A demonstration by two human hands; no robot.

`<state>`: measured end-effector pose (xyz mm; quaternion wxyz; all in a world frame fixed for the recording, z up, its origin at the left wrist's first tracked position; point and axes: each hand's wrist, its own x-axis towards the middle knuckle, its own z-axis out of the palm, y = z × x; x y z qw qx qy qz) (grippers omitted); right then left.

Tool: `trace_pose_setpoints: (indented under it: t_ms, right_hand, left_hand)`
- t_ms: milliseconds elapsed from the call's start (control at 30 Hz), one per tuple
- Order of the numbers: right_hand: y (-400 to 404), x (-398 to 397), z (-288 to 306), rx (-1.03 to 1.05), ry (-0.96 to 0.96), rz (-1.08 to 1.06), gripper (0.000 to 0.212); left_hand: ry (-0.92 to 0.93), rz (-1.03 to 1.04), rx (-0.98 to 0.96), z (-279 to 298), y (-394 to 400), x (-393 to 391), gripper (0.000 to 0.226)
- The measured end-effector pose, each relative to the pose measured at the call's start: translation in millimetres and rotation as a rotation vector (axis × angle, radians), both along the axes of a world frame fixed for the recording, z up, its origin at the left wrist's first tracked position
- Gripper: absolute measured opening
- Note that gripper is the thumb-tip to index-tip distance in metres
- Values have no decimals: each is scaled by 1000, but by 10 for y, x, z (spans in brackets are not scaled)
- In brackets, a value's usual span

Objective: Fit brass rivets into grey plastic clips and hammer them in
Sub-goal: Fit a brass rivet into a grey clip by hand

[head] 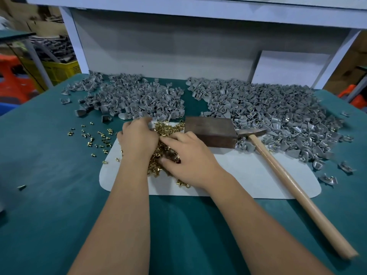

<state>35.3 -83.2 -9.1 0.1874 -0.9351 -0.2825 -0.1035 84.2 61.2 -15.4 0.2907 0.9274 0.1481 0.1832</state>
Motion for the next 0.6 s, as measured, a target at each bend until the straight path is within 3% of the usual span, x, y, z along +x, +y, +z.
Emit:
trace_pose_setpoints:
  t_ms: [100,233,467,600]
  right_hand:
    - [21,-6,2,-79,-3,24,38]
    - [37,-28,23,47,21,47,23]
    - [49,-44,39,84,49,33,14]
    - [40,-51,29,147,32,33,11]
  left_hand:
    - [14,1,3,-9,-6,-8,42]
    - [-29,37,9,14,-16,-34,32]
    - [-64,120,66,32,-42,-46,17]
    - [-64,49,75,20,-49,-10,37]
